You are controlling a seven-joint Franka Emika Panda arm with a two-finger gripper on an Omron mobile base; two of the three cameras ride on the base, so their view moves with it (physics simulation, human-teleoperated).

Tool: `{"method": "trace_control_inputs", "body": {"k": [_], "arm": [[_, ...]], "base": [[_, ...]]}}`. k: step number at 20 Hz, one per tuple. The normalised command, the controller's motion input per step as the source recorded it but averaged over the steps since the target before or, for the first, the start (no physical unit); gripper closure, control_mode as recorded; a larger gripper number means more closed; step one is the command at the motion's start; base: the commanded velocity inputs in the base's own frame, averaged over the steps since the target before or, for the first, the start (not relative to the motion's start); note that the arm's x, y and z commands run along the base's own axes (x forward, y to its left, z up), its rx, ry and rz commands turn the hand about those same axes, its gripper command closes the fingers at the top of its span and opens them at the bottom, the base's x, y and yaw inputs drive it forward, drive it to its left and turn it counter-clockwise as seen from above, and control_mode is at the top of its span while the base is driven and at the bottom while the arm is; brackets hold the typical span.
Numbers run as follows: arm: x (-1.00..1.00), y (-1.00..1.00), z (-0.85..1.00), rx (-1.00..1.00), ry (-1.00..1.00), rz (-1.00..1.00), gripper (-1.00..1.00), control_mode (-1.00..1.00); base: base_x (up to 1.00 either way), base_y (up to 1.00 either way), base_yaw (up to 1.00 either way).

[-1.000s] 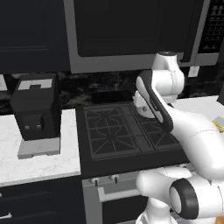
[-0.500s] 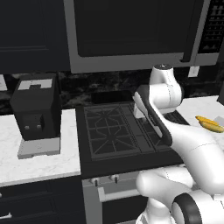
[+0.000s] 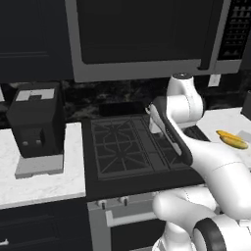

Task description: Put the cucumber and corn in the pot. Retrieve the spatula and lightly stir the vegetables in the pot.

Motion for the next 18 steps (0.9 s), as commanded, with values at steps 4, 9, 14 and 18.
{"method": "trace_control_inputs", "body": {"k": [4,9,14,18], "arm": [[0.00,0.00,0.00,0.00,0.00,0.00,-1.00,1.00],[0.00,0.00,0.00,0.00,0.00,0.00,-1.00,1.00],[0.00,0.00,0.00,0.00,0.00,0.00,-1.00,1.00],[0.00,0.00,0.00,0.00,0.00,0.00,-1.00,1.00]], "base": [[-0.01,-0.77,0.00],[0.00,-0.69,0.00],[0.00,-0.58,0.00],[0.00,-0.22,0.00]]}}
